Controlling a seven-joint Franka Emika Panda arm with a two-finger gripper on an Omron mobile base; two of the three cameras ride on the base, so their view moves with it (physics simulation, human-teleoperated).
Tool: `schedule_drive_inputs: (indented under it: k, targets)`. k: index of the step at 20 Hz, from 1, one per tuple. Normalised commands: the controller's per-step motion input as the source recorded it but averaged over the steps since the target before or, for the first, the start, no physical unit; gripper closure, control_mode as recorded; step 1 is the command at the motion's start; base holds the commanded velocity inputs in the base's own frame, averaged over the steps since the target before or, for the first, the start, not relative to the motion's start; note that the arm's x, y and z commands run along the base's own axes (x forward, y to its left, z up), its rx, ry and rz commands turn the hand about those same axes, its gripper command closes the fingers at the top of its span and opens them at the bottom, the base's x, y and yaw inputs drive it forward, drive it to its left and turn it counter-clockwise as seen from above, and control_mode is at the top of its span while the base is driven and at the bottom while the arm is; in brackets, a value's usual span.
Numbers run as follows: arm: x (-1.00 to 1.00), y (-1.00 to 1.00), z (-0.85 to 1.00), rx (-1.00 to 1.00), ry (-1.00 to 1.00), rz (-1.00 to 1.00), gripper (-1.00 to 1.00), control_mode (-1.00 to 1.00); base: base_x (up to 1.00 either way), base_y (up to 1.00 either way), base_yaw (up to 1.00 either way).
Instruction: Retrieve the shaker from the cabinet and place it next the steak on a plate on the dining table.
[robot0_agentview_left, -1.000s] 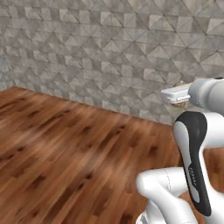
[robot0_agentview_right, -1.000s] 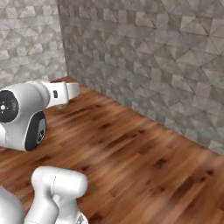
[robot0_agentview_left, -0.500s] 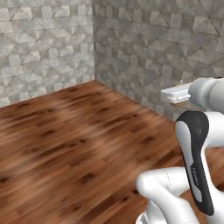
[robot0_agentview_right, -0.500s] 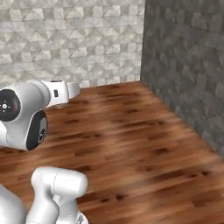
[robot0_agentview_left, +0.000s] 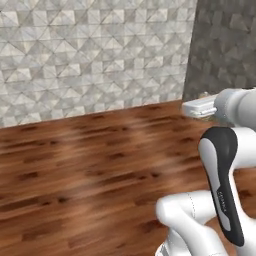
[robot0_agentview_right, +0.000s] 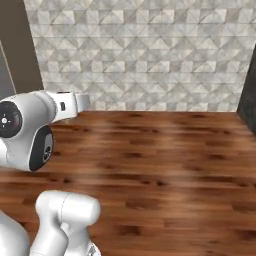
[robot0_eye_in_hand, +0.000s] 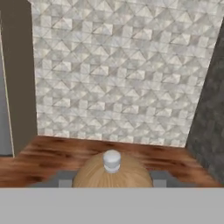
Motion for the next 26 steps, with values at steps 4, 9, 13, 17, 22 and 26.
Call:
schedule_drive_inputs:
  k: [4, 9, 13, 17, 22, 26]
  targets:
    - [0.0, 0.0, 0.0, 0.0, 0.0, 0.0, 1.0, 1.0, 1.0, 0.17, 0.49]
    - [0.0, 0.0, 0.0, 0.0, 0.0, 0.0, 1.0, 1.0, 1.0, 0.17, 0.49]
    - [0.0, 0.0, 0.0, 0.0, 0.0, 0.0, 1.0, 1.0, 1.0, 0.12, 0.54]
    - [0.0, 0.0, 0.0, 0.0, 0.0, 0.0, 1.0, 1.0, 0.91, 0.02, 0.58]
    - [0.0, 0.0, 0.0, 0.0, 0.0, 0.0, 1.0, 1.0, 0.12, 0.0, 0.64]
    - [0.0, 0.0, 0.0, 0.0, 0.0, 0.0, 1.0, 1.0, -0.78, 0.0, 0.63]
